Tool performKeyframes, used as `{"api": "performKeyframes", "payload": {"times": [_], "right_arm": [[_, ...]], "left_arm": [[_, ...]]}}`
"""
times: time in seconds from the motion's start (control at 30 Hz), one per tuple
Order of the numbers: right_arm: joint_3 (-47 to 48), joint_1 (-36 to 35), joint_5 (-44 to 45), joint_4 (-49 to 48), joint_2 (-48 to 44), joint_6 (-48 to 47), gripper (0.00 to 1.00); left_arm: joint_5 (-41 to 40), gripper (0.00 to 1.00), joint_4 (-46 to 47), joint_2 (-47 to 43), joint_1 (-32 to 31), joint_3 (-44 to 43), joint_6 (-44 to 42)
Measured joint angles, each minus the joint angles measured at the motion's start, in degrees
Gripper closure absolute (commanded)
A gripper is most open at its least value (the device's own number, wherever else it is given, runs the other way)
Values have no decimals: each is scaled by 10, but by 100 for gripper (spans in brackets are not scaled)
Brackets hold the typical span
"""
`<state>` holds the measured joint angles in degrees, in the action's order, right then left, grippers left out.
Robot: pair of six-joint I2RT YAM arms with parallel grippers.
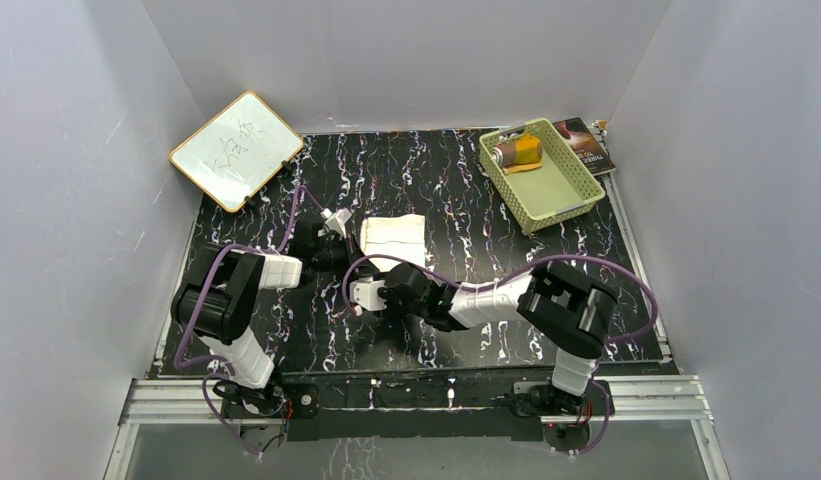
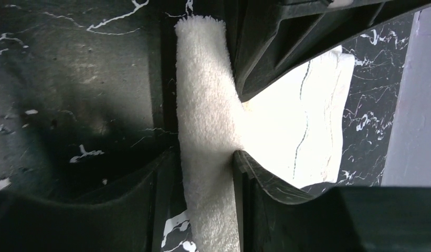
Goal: Roll the towels
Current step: Roll the towel at the center of the board.
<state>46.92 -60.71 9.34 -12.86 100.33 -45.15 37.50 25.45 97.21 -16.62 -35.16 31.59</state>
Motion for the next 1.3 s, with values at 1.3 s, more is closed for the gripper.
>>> {"api": "performKeyframes", "payload": {"times": [1.3], "right_arm": [[139,204,-502,197,44,430,95]], "left_arm": [[-90,61,-232,-300,73,-15,10]]}}
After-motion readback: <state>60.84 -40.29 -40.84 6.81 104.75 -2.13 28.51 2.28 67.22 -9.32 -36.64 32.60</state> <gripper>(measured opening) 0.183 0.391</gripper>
